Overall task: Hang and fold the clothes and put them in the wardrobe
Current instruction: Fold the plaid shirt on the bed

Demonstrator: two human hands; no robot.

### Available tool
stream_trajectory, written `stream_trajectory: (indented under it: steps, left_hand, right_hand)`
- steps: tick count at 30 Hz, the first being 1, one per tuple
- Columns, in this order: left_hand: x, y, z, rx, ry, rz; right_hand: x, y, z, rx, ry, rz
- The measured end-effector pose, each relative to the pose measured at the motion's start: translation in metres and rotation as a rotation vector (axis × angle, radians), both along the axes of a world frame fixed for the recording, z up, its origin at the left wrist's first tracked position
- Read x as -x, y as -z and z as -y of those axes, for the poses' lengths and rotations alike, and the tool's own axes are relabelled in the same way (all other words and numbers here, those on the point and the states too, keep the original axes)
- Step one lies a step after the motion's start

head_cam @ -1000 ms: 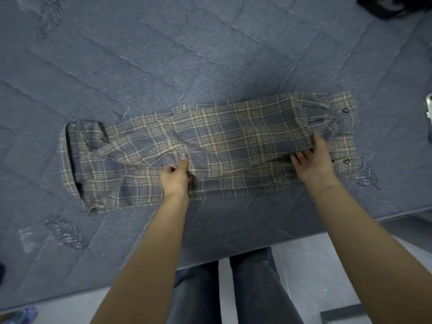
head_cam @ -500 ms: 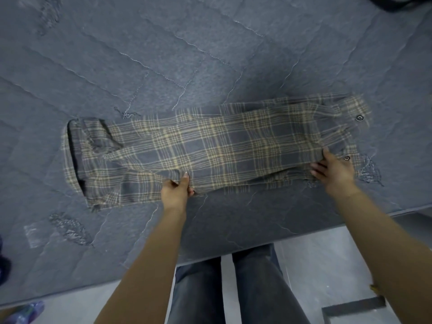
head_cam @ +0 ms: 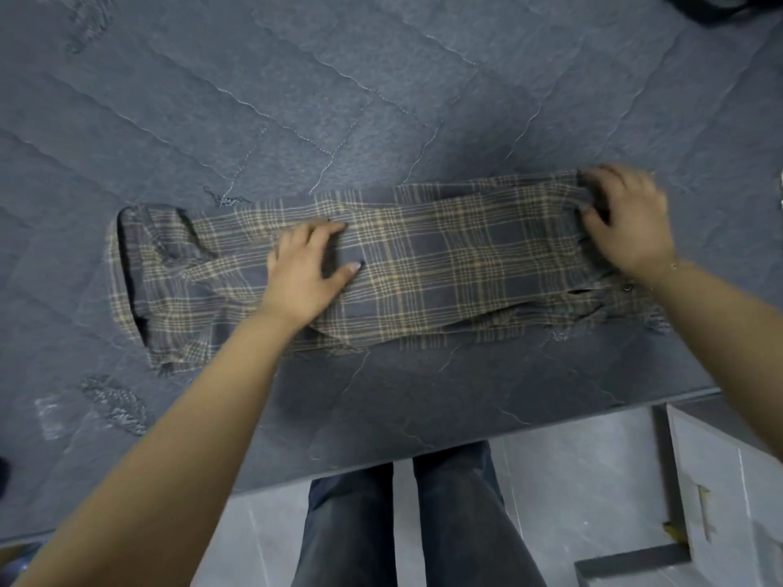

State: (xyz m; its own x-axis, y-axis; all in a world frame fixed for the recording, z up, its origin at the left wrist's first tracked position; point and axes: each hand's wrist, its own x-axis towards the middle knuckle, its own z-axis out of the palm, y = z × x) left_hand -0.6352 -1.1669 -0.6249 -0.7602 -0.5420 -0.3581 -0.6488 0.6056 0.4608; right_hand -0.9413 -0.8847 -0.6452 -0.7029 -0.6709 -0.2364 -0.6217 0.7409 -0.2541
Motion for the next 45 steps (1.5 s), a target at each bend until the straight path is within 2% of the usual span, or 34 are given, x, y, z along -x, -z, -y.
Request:
stream_trajectory:
  steps: [4, 7, 12, 15, 17, 20, 22, 26, 29, 32, 34, 37, 39, 43, 45]
  left_hand:
    - [0.014, 0.025, 0.021, 0.132, 0.075, 0.200]
    - [0.018, 0.036, 0.034, 0.161, 0.141, 0.269]
    - [0.030, 0.041, 0.044, 0.206, 0.075, 0.053]
    - [0.027, 0.039, 0.045, 0.165, 0.004, 0.064]
    - [0.012, 0.038, 0.050, 0.157, -0.024, 0.094]
    - [-0.027, 0.032, 0.078, 0.244, 0.024, 0.138]
    - [-0.054, 0.026, 0.108, 0.275, 0.055, 0.196]
    - [-0.092, 0.023, 0.164, 0.202, 0.118, 0.267]
    - [-0.108, 0.027, 0.194, 0.205, 0.066, 0.234]
    - [-0.115, 0.035, 0.219, 0.148, -0.008, 0.235]
    - [-0.113, 0.040, 0.233, 0.097, 0.016, 0.224]
    - [-0.107, 0.041, 0.247, -0.026, 0.055, 0.099]
    - [-0.106, 0.040, 0.250, -0.122, -0.022, 0.015]
    - [-0.104, 0.038, 0.259, -0.349, -0.290, -0.093]
    - [-0.105, 0.040, 0.267, -0.380, -0.342, -0.084]
  right_hand:
    - [0.035, 0.007, 0.007, -0.294, -0.211, 0.027]
    - [0.056, 0.006, 0.007, -0.344, -0.202, -0.031]
    - [0.057, 0.010, 0.020, -0.430, -0.095, -0.082]
    - [0.015, 0.006, 0.046, -0.297, -0.023, -0.093]
    - [-0.030, 0.001, 0.072, -0.140, -0.130, -0.046]
    - [-0.114, -0.001, 0.119, 0.109, -0.323, 0.123]
    - [-0.169, 0.002, 0.154, 0.146, -0.456, 0.218]
    - [-0.251, 0.025, 0.220, 0.041, -0.643, 0.293]
    - [-0.274, 0.047, 0.244, -0.083, -0.602, 0.272]
    - [-0.279, 0.059, 0.247, -0.191, -0.584, 0.165]
    - [-0.281, 0.055, 0.249, -0.156, -0.545, 0.163]
    - [-0.274, 0.041, 0.264, 0.127, -0.315, 0.217]
    - [-0.254, 0.038, 0.277, 0.226, -0.214, 0.109]
    - [-0.211, 0.042, 0.296, 0.078, -0.296, 0.130]
    - [-0.196, 0.044, 0.305, 0.050, -0.327, 0.169]
